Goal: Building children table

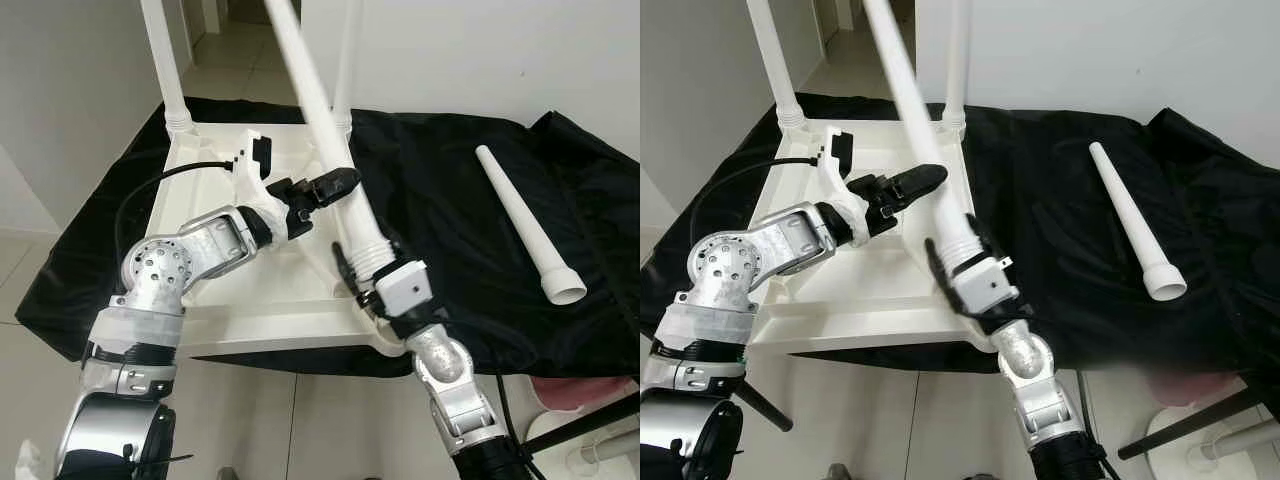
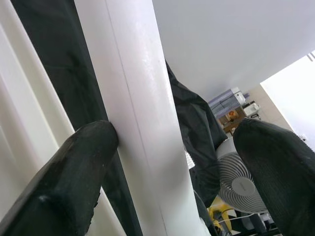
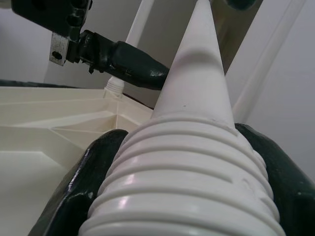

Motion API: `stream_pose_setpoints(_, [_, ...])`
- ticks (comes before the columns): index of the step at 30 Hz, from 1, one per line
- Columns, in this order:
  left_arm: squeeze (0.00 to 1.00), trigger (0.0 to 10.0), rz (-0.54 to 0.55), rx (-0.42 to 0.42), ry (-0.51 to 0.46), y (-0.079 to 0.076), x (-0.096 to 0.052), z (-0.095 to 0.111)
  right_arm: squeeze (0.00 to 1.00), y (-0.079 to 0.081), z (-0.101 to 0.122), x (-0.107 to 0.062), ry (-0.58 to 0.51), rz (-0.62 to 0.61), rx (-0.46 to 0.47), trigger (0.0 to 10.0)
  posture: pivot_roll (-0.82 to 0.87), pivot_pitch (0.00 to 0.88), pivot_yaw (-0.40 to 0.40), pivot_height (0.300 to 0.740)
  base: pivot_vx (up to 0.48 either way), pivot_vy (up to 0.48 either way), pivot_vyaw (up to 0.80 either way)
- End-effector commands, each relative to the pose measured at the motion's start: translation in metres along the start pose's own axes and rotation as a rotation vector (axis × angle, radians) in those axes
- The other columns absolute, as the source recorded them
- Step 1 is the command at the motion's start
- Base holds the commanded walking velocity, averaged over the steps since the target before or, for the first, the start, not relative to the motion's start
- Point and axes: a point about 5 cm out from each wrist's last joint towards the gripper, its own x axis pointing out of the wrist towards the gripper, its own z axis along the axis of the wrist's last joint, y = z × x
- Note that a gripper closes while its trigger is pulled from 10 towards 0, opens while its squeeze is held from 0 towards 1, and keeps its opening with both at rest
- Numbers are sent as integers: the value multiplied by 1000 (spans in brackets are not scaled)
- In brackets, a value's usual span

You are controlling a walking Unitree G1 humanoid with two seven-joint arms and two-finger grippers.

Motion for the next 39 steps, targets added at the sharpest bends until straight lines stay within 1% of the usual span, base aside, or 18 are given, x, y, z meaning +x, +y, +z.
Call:
stream_pose_setpoints(1, [0,10000,-486,13,9,-27,1,0,0,5,0,0,-9,29,-19,10000,-26,26,-8,740,0,0,0])
stream_pose_setpoints(2, [0,10000,-486,13,9,-27,1,0,0,5,0,0,-9,29,-19,10000,-26,26,-8,740,0,0,0])
stream_pose_setpoints(3, [0,10000,-450,15,8,-24,6,0,0,7,0,-1,-8,39,-24,10000,-27,26,-7,740,0,0,0])
stream_pose_setpoints(4, [0,10000,-444,14,6,-23,8,2,0,7,-1,-2,-6,40,-27,10000,-30,26,-6,740,0,0,0])
stream_pose_setpoints(6, [0,10000,-443,12,5,-22,9,3,0,7,-1,-3,-3,39,-29,10000,-32,26,-4,740,0,0,0])
stream_pose_setpoints(7, [0,10000,-421,20,8,-20,12,5,0,7,-2,-5,-2,40,-40,10000,-35,24,-2,740,0,0,0])
stream_pose_setpoints(10, [0,10000,-405,26,12,-18,13,6,0,6,-2,-6,-1,41,-47,10000,-35,24,-2,740,0,0,0])
stream_pose_setpoints(11, [0,10000,-369,23,4,-14,16,11,0,6,-2,-8,-3,40,-62,10000,-42,22,0,740,0,0,0])
stream_pose_setpoints(12, [0,10000,-369,23,4,-14,16,11,0,6,-2,-8,-3,40,-62,10000,-42,22,0,740,0,0,0])
stream_pose_setpoints(16, [0,10000,-302,5,-40,-4,22,32,0,4,-3,-17,-1,44,-107,10000,-53,23,6,740,0,0,0])
stream_pose_setpoints(17, [0,10000,-302,5,-40,-4,22,32,0,4,-3,-17,-1,44,-107,10000,-53,23,6,740,0,0,0])
stream_pose_setpoints(18, [0,10000,-290,6,-46,-3,22,37,0,4,-5,-19,5,49,-111,10000,-56,22,9,740,0,0,0])
stream_pose_setpoints(23, [0,10000,-295,29,-36,-4,23,41,0,4,-5,-20,6,51,-117,10000,-59,24,12,740,0,0,0])
stream_pose_setpoints(27, [0,10000,-289,37,-19,-3,25,41,0,4,-5,-20,3,54,-128,10000,-60,27,12,740,0,0,0])
stream_pose_setpoints(31, [0,10000,-292,37,23,-2,28,35,0,2,-4,-19,-7,52,-139,10000,-60,32,12,740,0,0,0])
stream_pose_setpoints(34, [0,10000,-266,38,50,1,31,29,0,3,-1,-18,-30,62,-157,10000,-57,38,9,740,0,0,0])
stream_pose_setpoints(39, [0,10000,-252,39,58,3,33,27,0,3,0,-17,-38,66,-162,10000,-56,40,8,740,0,0,0])
